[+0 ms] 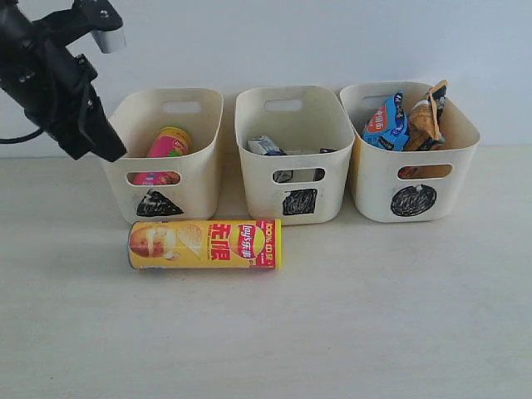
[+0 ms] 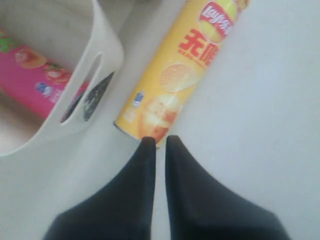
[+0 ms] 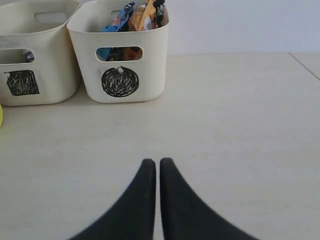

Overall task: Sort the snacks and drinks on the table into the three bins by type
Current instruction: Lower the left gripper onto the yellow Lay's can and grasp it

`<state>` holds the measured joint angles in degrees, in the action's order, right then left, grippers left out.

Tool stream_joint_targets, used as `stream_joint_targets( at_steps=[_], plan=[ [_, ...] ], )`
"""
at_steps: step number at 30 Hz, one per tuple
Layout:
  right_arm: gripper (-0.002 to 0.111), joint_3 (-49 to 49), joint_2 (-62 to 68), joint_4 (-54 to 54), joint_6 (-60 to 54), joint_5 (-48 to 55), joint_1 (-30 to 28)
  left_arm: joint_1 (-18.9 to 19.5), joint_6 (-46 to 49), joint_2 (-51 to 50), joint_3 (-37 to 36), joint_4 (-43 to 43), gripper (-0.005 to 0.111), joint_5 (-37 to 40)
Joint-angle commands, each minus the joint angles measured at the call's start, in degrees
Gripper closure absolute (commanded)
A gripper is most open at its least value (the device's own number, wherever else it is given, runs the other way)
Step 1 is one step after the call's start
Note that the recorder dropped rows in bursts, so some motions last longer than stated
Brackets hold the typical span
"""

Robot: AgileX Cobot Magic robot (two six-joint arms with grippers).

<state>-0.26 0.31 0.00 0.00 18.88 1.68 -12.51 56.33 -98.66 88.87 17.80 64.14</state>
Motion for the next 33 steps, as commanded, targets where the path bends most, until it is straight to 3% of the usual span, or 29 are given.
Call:
stream_joint_targets(
  at_steps=[1,6,12,13,18,19,24,28,33],
  plan=[
    [0.108,0.26,-0.31,0.00,0.00,-1.46,0.10,-0.15,2.09,1.38,-4.45,2.36,0.103,1.49],
    [0.108,0.26,-0.31,0.00,0.00,-1.46,0.10,-1.73,4.85,1.38,-8.21,3.18,0.103,0.87],
    [0.108,0.26,-0.31,0.00,0.00,-1.46,0.10,-10.68,12.98,1.27,-9.56,4.28,0.101,-4.79],
    [0.108,0.26,-0.31,0.00,0.00,-1.46,0.10,-11.39,13.46,1.27,-9.68,4.28,0.098,-5.32],
    [0.108,0.26,-0.31,0.00,0.00,-1.46,0.10,-16.06,15.53,-0.69,-10.28,4.36,0.040,-8.14],
    [0.108,0.26,-0.31,0.00,0.00,-1.46,0.10,-16.21,15.53,-1.40,-10.28,4.59,0.033,-8.65],
    [0.108,0.26,-0.31,0.00,0.00,-1.46,0.10,-16.21,15.75,-5.90,-10.28,7.13,0.016,-10.76],
    [0.108,0.26,-0.31,0.00,0.00,-1.46,0.10,-16.21,26.31,-9.50,-10.28,6.43,0.011,-15.14],
    [0.108,0.26,-0.31,0.00,0.00,-1.46,0.10,-16.21,26.82,-11.22,-10.28,6.43,0.005,-20.78]
  ],
)
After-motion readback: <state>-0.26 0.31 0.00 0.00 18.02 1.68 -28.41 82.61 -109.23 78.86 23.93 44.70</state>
